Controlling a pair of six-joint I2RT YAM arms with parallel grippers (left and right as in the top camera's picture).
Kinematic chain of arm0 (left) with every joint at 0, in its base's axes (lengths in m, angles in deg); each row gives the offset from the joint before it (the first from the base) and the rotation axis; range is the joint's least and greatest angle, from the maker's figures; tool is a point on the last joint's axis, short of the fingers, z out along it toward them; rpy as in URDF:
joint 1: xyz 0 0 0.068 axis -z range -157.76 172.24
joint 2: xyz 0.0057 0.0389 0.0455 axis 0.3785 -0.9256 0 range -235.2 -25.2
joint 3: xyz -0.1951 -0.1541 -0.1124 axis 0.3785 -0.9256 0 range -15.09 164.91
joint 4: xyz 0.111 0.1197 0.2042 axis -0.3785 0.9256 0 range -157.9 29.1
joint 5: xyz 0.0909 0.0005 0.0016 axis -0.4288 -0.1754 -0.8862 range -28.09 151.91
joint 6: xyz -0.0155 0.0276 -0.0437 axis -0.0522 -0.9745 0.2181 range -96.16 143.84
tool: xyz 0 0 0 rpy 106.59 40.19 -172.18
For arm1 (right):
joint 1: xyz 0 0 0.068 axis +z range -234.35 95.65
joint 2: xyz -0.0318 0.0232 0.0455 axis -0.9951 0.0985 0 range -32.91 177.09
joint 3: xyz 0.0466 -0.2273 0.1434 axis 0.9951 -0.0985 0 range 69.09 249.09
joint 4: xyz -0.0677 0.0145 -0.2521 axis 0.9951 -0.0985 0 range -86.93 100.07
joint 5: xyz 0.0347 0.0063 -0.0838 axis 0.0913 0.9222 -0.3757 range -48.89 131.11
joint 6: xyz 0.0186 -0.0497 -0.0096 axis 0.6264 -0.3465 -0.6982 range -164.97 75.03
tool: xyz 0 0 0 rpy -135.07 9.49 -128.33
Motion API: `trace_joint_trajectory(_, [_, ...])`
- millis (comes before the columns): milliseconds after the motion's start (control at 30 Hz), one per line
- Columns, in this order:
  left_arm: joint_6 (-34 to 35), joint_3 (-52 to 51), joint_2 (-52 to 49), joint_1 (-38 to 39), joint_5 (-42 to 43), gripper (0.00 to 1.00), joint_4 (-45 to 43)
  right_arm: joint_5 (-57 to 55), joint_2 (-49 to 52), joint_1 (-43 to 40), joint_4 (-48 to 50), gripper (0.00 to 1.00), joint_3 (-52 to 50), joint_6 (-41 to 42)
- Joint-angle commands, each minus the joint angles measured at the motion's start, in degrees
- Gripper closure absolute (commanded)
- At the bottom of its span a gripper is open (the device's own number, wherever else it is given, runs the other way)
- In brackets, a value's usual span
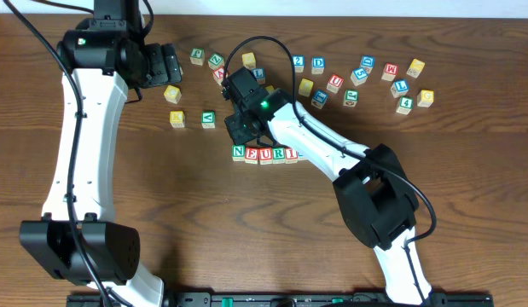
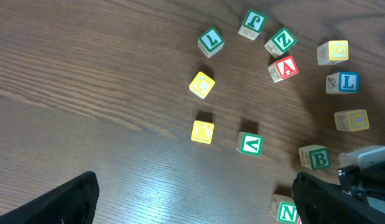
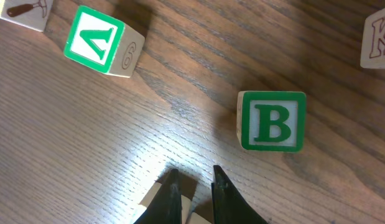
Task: Spell out NEURIPS
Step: 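Lift the right gripper up and left over the pile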
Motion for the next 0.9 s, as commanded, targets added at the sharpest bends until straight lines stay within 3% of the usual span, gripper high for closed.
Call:
trace_joint_trajectory(0, [0.94, -0.33, -0.74, -0.20, 0.00, 0.02, -0.11, 0.81, 1.09, 1.29, 0.74, 0.90, 0.76, 1.05])
trace_joint_trajectory(867, [0.94, -0.33, -0.74, -0.20, 0.00, 0.02, -0.09, 2.84, 3.30, 2.23, -1.27, 0.95, 0.79, 2.05])
